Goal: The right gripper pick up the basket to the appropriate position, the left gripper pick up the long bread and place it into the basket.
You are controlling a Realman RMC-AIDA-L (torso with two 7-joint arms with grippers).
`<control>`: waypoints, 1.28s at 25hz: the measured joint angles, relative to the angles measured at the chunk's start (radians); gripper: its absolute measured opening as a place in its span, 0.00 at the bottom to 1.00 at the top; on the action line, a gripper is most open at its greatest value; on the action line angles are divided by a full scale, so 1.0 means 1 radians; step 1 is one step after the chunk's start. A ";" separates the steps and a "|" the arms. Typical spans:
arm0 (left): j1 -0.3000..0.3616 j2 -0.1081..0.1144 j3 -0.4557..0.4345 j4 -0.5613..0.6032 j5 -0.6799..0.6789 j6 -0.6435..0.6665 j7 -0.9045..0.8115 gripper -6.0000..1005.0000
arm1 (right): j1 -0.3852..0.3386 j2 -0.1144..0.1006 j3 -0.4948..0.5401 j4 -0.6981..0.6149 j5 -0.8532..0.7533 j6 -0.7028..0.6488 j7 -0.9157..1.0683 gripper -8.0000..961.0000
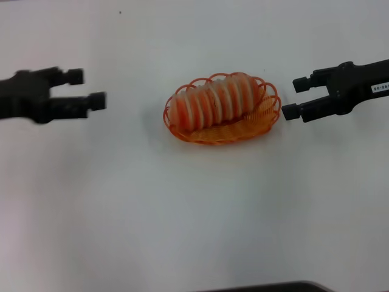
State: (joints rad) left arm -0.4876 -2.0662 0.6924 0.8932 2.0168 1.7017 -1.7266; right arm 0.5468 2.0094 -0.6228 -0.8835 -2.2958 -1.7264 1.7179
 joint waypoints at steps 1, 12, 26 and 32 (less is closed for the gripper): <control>0.015 0.020 -0.026 -0.042 -0.003 0.030 0.028 0.93 | 0.000 0.000 0.000 0.000 0.000 0.001 0.000 0.93; 0.093 0.068 -0.048 -0.137 0.004 0.032 0.104 0.93 | 0.010 0.002 -0.008 0.000 -0.001 0.016 0.000 0.93; 0.094 0.067 -0.049 -0.137 0.005 0.033 0.099 0.93 | 0.008 0.008 -0.012 0.000 -0.002 0.015 -0.001 0.93; 0.094 0.068 -0.050 -0.137 0.005 0.031 0.098 0.93 | 0.008 0.009 -0.017 0.000 -0.002 0.016 -0.001 0.93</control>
State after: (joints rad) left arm -0.3932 -1.9987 0.6427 0.7562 2.0219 1.7327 -1.6289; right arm 0.5553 2.0186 -0.6402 -0.8835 -2.2979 -1.7106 1.7164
